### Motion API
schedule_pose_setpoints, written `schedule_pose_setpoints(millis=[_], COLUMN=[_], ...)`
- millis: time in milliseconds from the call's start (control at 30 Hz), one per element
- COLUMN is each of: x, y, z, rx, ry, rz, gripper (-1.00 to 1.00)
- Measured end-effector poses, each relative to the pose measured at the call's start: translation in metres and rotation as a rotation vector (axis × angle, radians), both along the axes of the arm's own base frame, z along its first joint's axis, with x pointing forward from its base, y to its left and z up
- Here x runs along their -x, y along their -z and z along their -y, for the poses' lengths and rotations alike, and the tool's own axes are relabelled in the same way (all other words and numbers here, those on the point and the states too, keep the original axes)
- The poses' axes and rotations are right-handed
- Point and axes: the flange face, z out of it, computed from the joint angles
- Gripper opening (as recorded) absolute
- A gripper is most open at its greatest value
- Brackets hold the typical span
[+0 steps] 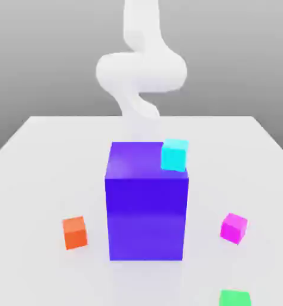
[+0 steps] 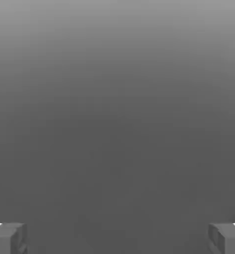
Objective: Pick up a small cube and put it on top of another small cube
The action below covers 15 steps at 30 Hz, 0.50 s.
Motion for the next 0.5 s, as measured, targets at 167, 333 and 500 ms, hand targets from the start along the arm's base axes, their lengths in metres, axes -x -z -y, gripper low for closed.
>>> schedule_pose_setpoints(millis=[167,333,500], x=[-0.043,-0.040,0.001], y=[0.123,0.242,0.355], z=[-0.067,-0.131,-0.180], rx=[0.058,0.132,0.224], ry=[-0.205,-0.399,-0.592], rz=[-0.176,-0.334,-0.485], gripper=[0.00,0.00,0.00])
